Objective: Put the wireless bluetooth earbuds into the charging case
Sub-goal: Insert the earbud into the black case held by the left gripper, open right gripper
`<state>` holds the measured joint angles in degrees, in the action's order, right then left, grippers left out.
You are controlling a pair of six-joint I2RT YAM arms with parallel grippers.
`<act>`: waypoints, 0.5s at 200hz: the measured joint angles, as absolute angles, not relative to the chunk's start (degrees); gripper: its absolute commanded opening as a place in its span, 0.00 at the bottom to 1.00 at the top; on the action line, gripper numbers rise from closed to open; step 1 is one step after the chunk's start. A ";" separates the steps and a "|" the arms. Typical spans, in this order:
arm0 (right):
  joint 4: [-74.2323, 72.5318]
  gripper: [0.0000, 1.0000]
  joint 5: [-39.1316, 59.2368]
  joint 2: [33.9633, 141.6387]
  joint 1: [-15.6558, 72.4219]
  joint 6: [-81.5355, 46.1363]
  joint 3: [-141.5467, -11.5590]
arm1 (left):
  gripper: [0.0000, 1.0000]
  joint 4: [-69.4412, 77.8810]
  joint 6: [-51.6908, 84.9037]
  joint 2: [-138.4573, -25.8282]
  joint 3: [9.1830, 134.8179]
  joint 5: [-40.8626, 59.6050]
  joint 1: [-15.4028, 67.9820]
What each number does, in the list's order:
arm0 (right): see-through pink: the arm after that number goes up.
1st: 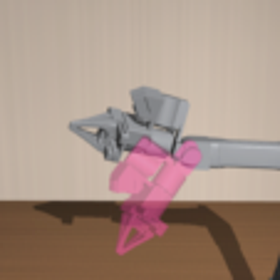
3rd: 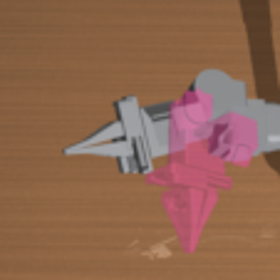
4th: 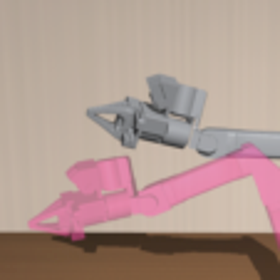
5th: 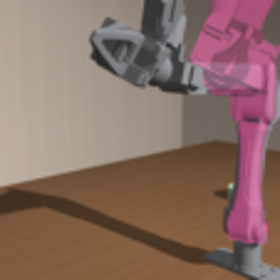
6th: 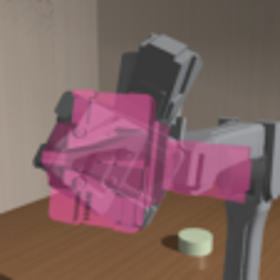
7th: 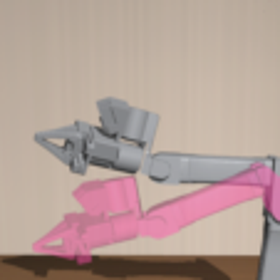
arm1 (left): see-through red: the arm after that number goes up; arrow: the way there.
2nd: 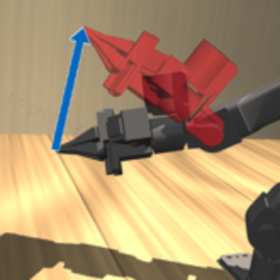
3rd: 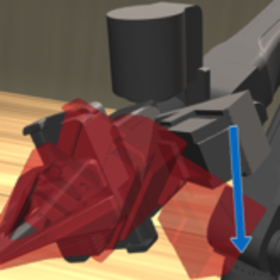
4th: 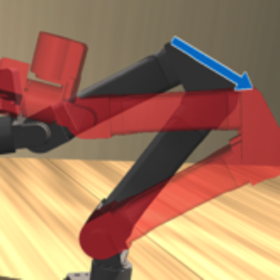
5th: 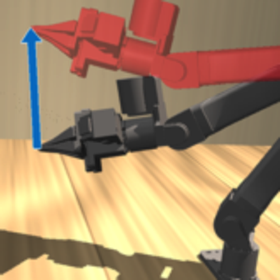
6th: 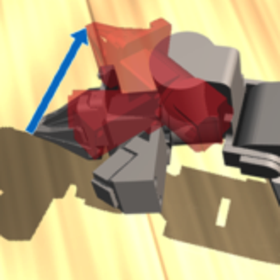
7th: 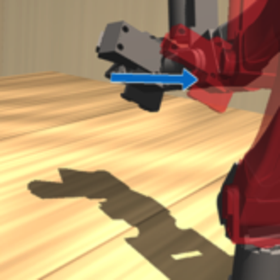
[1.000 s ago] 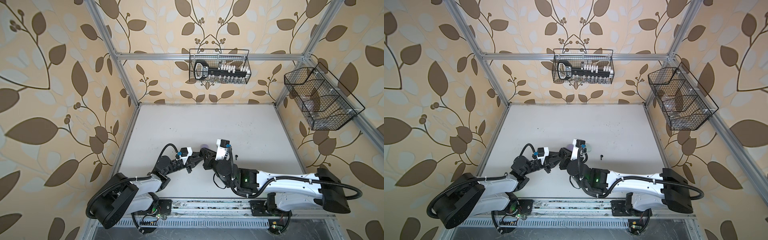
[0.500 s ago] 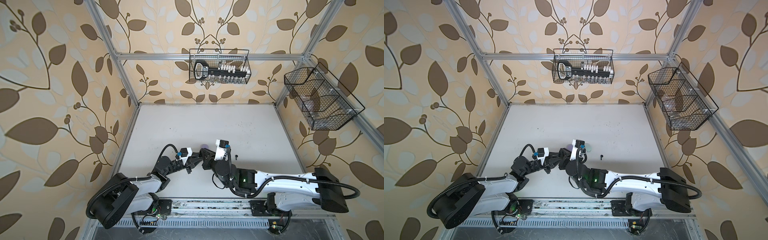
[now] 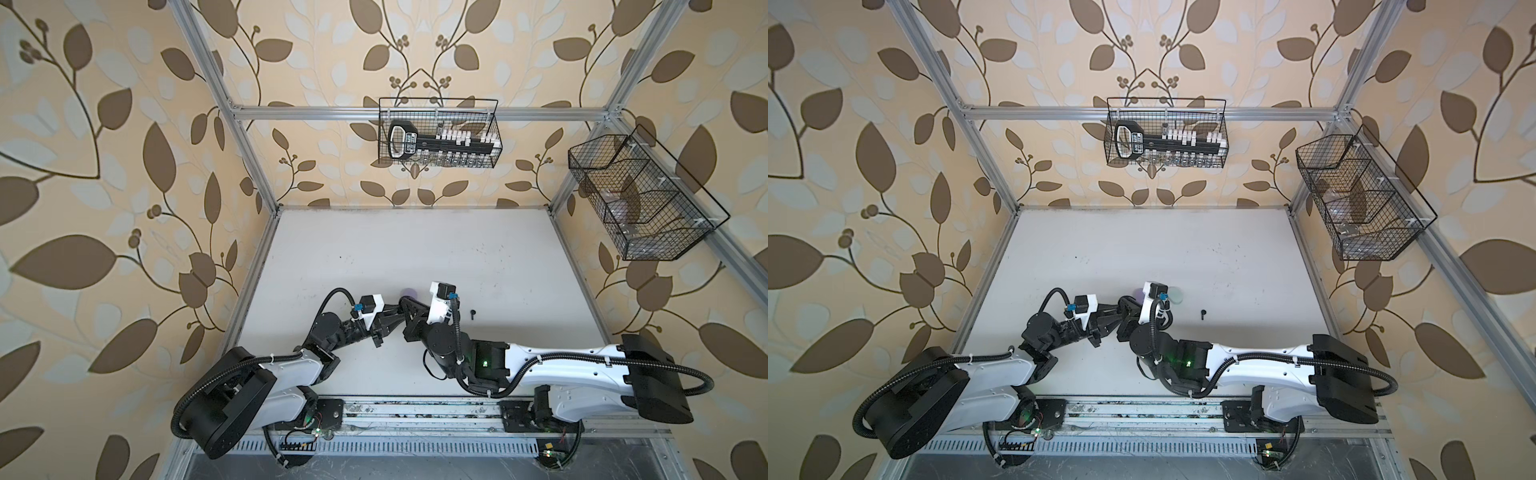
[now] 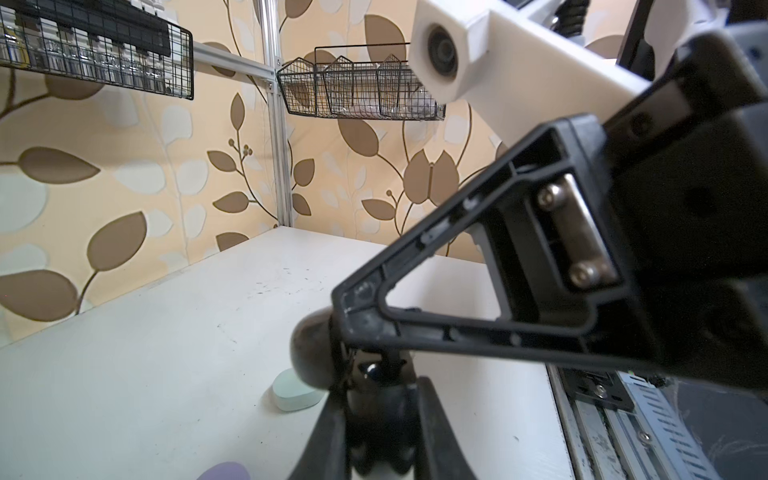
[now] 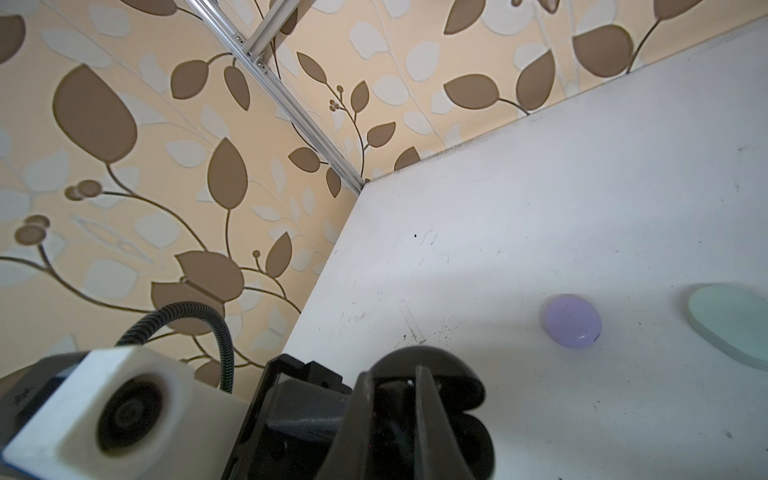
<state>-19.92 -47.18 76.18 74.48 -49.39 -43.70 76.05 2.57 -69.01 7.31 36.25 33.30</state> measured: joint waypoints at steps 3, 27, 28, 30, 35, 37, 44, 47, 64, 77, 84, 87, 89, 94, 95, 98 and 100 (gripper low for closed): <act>-20.14 0.08 -47.20 76.25 74.50 -49.19 -43.66 | 0.00 76.05 2.61 -68.99 7.31 36.16 33.30; -21.65 0.08 -47.18 76.58 74.50 -48.58 -43.55 | 0.00 76.05 2.98 -68.62 7.31 35.68 33.30; -21.69 0.08 -47.16 76.58 74.50 -48.58 -43.55 | 0.00 76.05 3.01 -68.62 7.31 35.66 33.30; -21.71 0.08 -47.16 76.58 74.50 -48.58 -43.55 | 0.00 76.05 3.01 -68.62 7.31 35.64 33.30; -21.91 0.08 -47.11 76.58 74.50 -48.58 -43.51 | 0.00 76.09 3.03 -68.62 7.31 35.55 33.30; -21.98 0.08 -47.09 76.58 74.50 -48.58 -43.48 | 0.00 76.12 3.03 -68.62 7.31 35.55 33.30; -22.11 0.11 -47.00 76.58 74.50 -48.58 -43.44 | 0.00 76.14 3.05 -68.60 7.31 35.53 33.30; -22.11 0.13 -46.96 76.58 74.50 -48.58 -43.44 | 0.00 76.14 3.05 -68.60 7.31 35.53 33.30; -22.11 0.23 -46.87 76.58 74.52 -48.99 -43.40 | 0.00 76.12 3.07 -68.60 7.31 35.55 33.30; -22.04 0.29 -46.13 76.55 74.56 -49.47 -43.38 | 0.00 76.12 3.05 -68.40 7.31 35.57 33.30; -22.09 0.32 -45.89 76.44 74.65 -49.71 -43.38 | 0.00 76.05 3.07 -68.31 7.25 35.68 33.30; -22.00 0.33 -45.74 76.34 74.70 -49.50 -43.38 | 0.00 76.05 3.05 -68.31 7.25 35.68 33.30; -22.00 0.34 -45.65 76.27 74.72 -49.74 -43.38 | 0.00 76.05 3.05 -68.29 7.22 35.73 33.32; -21.82 0.36 -45.43 75.96 74.78 -49.76 -43.33 | 0.00 76.09 3.05 -68.29 7.22 35.81 33.32; -21.78 0.36 -45.41 75.92 74.78 -49.89 -43.31 | 0.00 76.12 3.05 -68.29 7.22 35.81 33.32; -21.63 0.37 -45.39 75.70 74.78 -49.98 -43.27 | 0.00 76.14 3.05 -68.27 7.22 35.92 33.32; -21.50 0.38 -45.30 75.55 74.81 -49.84 -43.22 | 0.00 76.18 3.05 -68.25 7.22 35.94 33.34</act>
<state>-21.50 -45.30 75.55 74.81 -49.84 -43.22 76.18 3.05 -68.25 7.22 35.94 33.34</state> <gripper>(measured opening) 0.345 0.218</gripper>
